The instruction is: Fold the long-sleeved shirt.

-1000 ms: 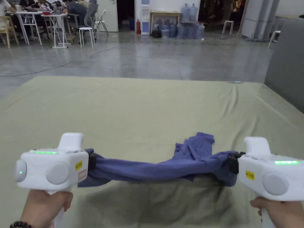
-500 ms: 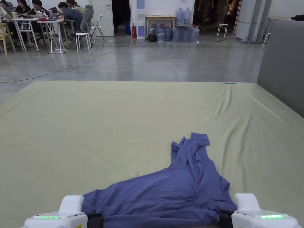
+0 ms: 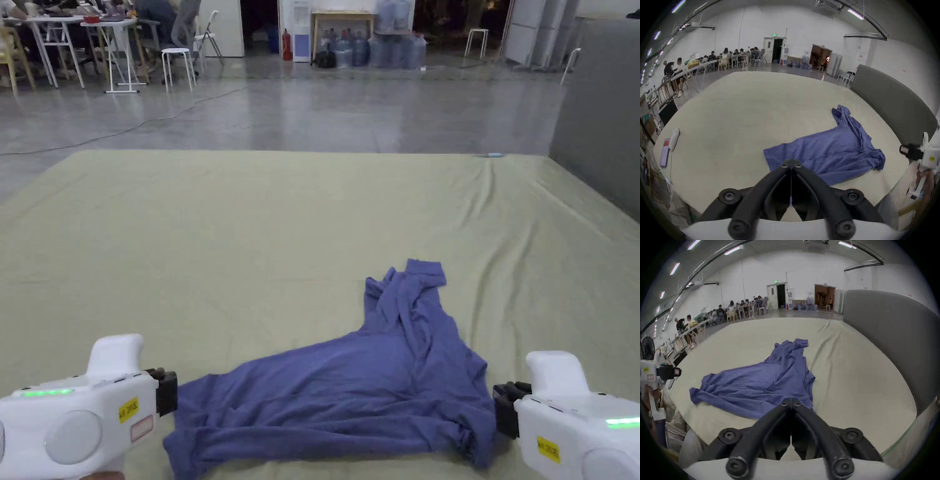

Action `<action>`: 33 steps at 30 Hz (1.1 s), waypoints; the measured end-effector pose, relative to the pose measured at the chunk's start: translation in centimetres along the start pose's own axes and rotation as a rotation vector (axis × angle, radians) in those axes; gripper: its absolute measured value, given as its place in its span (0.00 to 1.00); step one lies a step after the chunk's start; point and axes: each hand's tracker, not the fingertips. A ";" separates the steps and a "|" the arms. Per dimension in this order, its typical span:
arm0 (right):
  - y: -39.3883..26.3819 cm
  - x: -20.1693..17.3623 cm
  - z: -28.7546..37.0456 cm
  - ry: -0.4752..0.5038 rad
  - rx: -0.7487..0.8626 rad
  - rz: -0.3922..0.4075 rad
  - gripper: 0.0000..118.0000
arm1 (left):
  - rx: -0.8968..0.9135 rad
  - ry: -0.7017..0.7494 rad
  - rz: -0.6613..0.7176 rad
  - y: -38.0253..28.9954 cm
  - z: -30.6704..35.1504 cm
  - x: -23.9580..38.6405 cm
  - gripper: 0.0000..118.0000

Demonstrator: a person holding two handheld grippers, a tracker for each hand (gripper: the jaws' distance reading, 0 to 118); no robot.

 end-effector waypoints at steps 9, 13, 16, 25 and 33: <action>0.0 0.3 -1.9 -0.009 -0.049 -0.013 0.00 | -0.167 0.094 0.023 3.2 -12.3 -3.3 0.99; 0.1 1.0 -2.1 -0.025 -0.059 -0.025 0.00 | -0.268 0.176 -0.048 2.4 -16.5 -3.3 0.94; 0.2 1.6 -2.3 -0.041 -0.068 -0.029 0.00 | -0.312 0.165 -0.039 1.8 -17.5 -3.1 0.51; 1.4 3.6 -4.0 -0.039 -0.069 -0.085 0.63 | -0.226 0.079 -0.037 3.2 -13.6 -1.7 0.00; -1.4 3.3 -11.3 -0.043 -0.272 -0.079 0.49 | -0.183 0.056 -0.052 4.5 -12.1 -1.2 0.00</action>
